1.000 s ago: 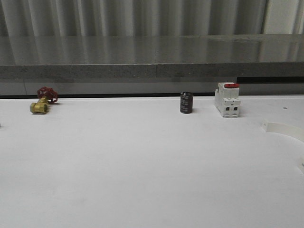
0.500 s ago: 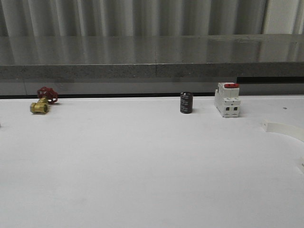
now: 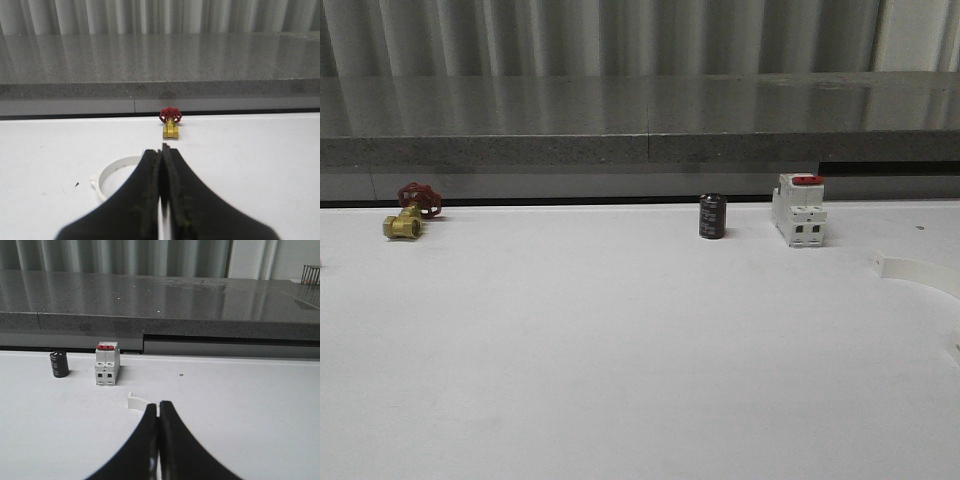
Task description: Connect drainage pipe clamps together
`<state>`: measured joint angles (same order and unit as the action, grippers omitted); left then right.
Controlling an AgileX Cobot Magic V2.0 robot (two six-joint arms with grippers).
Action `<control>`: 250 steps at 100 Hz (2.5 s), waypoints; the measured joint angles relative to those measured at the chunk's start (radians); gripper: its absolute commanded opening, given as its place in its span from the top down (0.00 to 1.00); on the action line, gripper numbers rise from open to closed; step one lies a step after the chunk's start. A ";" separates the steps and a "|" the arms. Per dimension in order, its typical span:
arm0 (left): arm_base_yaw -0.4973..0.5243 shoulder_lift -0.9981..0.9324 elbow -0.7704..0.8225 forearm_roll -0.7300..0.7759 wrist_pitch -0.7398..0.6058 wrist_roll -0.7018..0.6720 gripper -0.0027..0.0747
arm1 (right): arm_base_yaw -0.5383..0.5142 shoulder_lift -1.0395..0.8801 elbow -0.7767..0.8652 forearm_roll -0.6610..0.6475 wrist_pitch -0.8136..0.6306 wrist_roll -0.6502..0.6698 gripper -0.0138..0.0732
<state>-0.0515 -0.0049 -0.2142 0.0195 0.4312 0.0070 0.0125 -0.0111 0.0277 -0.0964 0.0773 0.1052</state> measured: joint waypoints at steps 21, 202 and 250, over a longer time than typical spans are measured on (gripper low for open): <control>0.000 0.056 -0.120 -0.002 0.192 0.000 0.99 | 0.000 0.000 0.000 0.000 0.000 0.000 0.92; 0.260 1.914 -1.159 -0.020 0.523 0.181 0.33 | 0.000 0.000 0.000 0.000 0.000 0.000 0.92; 0.260 2.071 -1.261 -0.025 0.505 0.208 0.33 | 0.000 0.000 0.000 0.000 0.000 0.000 0.92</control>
<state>0.2085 2.0664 -1.4757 -0.0053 0.9359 0.2149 0.0125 -0.0111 0.0277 -0.0964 0.0773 0.1052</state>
